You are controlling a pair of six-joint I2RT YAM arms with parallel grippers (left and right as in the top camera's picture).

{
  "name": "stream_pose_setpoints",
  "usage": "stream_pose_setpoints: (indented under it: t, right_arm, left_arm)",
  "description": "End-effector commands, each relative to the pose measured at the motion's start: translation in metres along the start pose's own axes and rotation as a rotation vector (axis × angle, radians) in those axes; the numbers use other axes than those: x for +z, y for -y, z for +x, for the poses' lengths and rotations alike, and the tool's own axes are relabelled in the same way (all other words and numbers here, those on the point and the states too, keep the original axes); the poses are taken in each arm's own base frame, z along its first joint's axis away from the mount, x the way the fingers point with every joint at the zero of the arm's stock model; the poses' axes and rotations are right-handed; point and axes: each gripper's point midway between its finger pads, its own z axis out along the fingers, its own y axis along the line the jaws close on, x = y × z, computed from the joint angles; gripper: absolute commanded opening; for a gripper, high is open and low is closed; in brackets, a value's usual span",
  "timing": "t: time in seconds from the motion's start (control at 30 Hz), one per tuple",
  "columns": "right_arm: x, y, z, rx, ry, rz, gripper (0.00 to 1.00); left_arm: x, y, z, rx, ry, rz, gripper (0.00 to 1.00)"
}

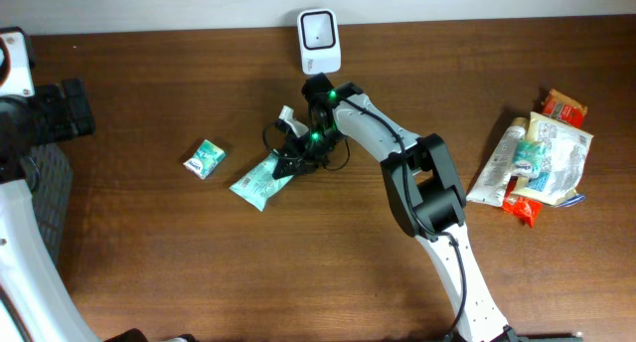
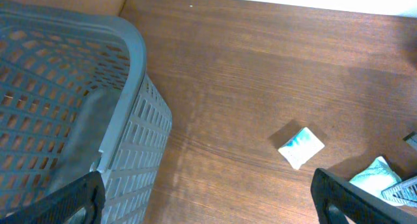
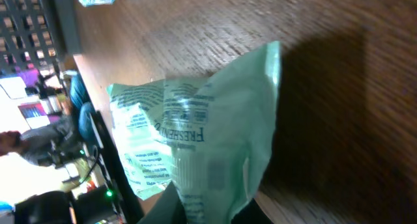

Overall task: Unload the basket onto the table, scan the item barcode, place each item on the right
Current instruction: 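Lift the green pouch and hold it at the barcode scanner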

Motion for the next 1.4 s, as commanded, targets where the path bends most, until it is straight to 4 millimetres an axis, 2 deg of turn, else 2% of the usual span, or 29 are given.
stream_pose_setpoints:
  t: [0.0,0.1,0.17,0.23,0.33,0.53,0.63,0.73,0.77,0.83,0.9,0.97,1.07,1.13,1.17,1.2,1.23,1.33,1.37]
  right_arm:
    - [-0.001,0.022,0.004,0.018,-0.024,0.143,0.34]
    - [-0.028,0.003,-0.007,-0.042,0.007,0.225,0.46]
    - [-0.044,-0.001,-0.014,-0.065,0.031,0.3,0.59]
    - [-0.043,-0.002,-0.018,-0.087,0.043,0.304,0.63]
    - [-0.028,0.0,-0.023,-0.135,0.038,0.302,0.7]
    - [0.016,-0.014,-0.007,-0.177,-0.037,0.283,0.7]
    - [0.026,-0.005,0.003,-0.126,-0.06,0.285,0.6]
    - [0.029,0.005,0.006,-0.075,-0.059,0.268,0.35]
    - [0.028,0.006,0.005,-0.074,-0.053,0.263,0.21]
    - [0.027,-0.002,-0.001,-0.092,-0.031,0.205,0.09]
    - [0.022,-0.006,-0.006,-0.094,-0.014,0.159,0.06]
    - [0.005,-0.012,-0.014,-0.096,0.019,0.115,0.04]
    - [-0.051,-0.027,-0.024,-0.151,0.108,0.121,0.04]
    - [-0.101,-0.045,-0.027,-0.187,0.188,0.132,0.04]
    - [-0.139,-0.059,-0.025,-0.201,0.25,0.141,0.04]
    - [-0.164,-0.068,-0.02,-0.218,0.286,0.151,0.04]
    - [-0.21,-0.082,-0.007,-0.227,0.352,0.173,0.04]
    - [-0.289,-0.093,0.02,-0.196,0.493,0.241,0.04]
    - [-0.307,-0.093,0.027,-0.186,0.529,0.274,0.04]
  left_arm:
    - [0.0,0.0,-0.001,0.008,0.002,0.006,0.99]
    - [0.0,0.0,-0.001,0.008,0.002,0.006,0.99]
    - [0.0,-0.001,-0.001,0.008,0.002,0.006,0.99]
    - [0.0,0.0,-0.001,0.008,0.002,0.006,0.99]
    - [0.0,0.0,-0.001,0.008,0.002,0.006,0.99]
    - [0.0,-0.001,-0.001,0.008,0.002,0.006,0.99]
    - [0.0,0.0,-0.001,0.008,0.002,0.006,0.99]
    - [0.0,0.0,-0.001,0.008,0.002,0.006,0.99]
    - [0.0,0.0,-0.001,0.008,0.002,0.006,0.99]
    - [0.0,-0.001,-0.001,0.008,0.002,0.006,0.99]
    - [0.0,0.0,-0.001,0.008,0.002,0.006,0.99]
    - [0.0,-0.001,-0.001,0.008,0.002,0.006,0.99]
    - [0.0,-0.001,-0.001,0.008,0.002,0.006,0.99]
    - [0.0,0.0,-0.001,0.008,0.002,0.006,0.99]
    - [0.0,0.0,-0.001,0.008,0.002,0.006,0.99]
    - [0.0,-0.001,-0.001,0.008,0.002,0.006,0.99]
    - [0.0,0.0,-0.001,0.008,0.002,0.006,0.99]
    - [0.0,0.0,-0.001,0.008,0.002,0.006,0.99]
    - [0.0,-0.001,-0.001,0.008,0.002,0.006,0.99]
